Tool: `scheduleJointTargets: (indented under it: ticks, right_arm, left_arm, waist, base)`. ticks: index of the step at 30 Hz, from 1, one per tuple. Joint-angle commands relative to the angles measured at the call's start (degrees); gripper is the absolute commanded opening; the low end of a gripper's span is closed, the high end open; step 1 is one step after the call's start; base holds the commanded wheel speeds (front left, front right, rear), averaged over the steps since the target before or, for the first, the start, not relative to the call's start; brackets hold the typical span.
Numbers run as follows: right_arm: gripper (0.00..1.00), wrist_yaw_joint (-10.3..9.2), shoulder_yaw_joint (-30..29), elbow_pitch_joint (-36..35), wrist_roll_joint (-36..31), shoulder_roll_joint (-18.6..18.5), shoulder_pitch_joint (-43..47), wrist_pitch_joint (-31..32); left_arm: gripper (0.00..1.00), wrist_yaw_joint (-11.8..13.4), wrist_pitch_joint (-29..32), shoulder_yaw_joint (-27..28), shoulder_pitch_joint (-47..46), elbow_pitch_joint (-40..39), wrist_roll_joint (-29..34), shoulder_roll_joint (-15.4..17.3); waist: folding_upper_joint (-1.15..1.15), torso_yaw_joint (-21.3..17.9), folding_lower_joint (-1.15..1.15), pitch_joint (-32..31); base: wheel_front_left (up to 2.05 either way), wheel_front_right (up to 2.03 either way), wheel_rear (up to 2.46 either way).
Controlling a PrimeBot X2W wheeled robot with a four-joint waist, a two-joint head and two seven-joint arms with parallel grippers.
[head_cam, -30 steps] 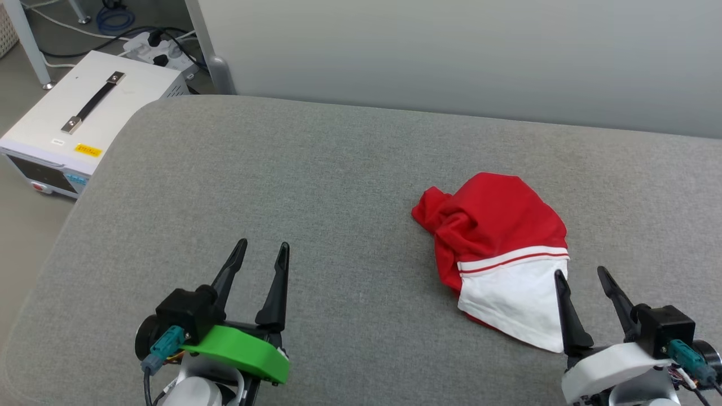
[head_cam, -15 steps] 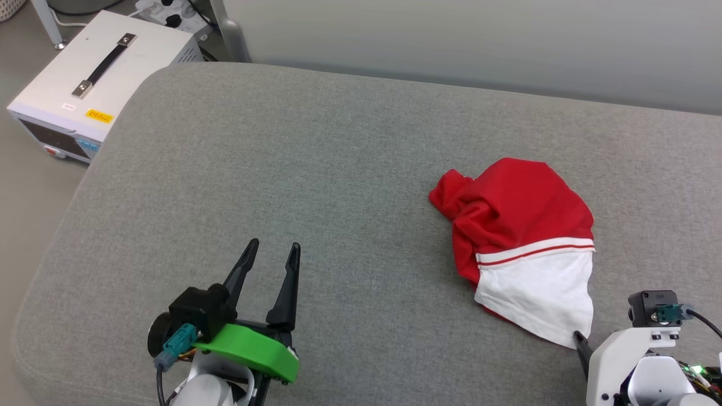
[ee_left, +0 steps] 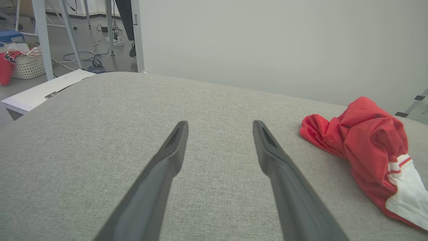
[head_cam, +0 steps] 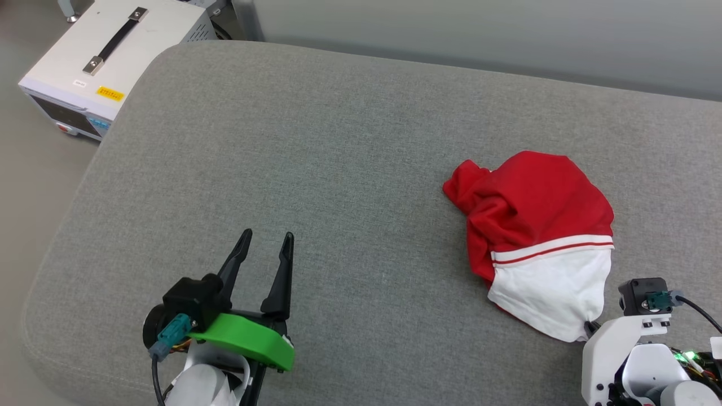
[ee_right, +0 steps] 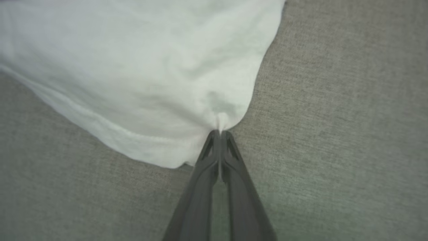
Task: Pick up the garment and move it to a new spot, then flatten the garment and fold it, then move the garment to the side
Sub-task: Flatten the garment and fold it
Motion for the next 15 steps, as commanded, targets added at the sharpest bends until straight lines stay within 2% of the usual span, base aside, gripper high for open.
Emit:
scheduleJointTargets:
  ticks: [1, 4, 12, 15]
  right_arm:
    - [0.00, 0.01, 0.0, 1.2, 0.2, -0.6, 1.0, 0.2]
    - [0.00, 0.01, -0.9, -0.3, 0.7, -2.8, 1.9, 0.4]
    - [0.00, 0.01, -5.1, -6.3, 0.6, -14.7, 5.6, 3.5]
    - [0.00, 0.01, -7.5, -6.0, 1.0, -16.9, 6.0, 4.3]
  left_arm:
    - [1.00, -0.3, -0.3, 0.2, -0.6, 0.4, 0.8, -0.5]
    - [1.00, -0.5, -0.3, 0.5, -0.2, 0.7, 1.0, -0.7]
    - [1.00, -0.8, -0.3, 0.2, -0.3, 1.4, 1.6, -1.2]
    - [1.00, -0.9, -0.3, 0.1, -0.3, 1.5, 1.7, -1.3]
  waist:
    - [0.00, -1.0, 0.00, -1.2]
    - [0.00, -2.0, 0.00, -2.3]
    - [0.00, -3.6, 0.00, -3.8]
    - [0.00, -3.8, 0.00, -3.8]
  base:
    - [0.00, 0.00, 0.00]
    - [0.00, 0.00, 0.00]
    - [0.00, 0.00, 0.00]
    - [0.00, 0.00, 0.00]
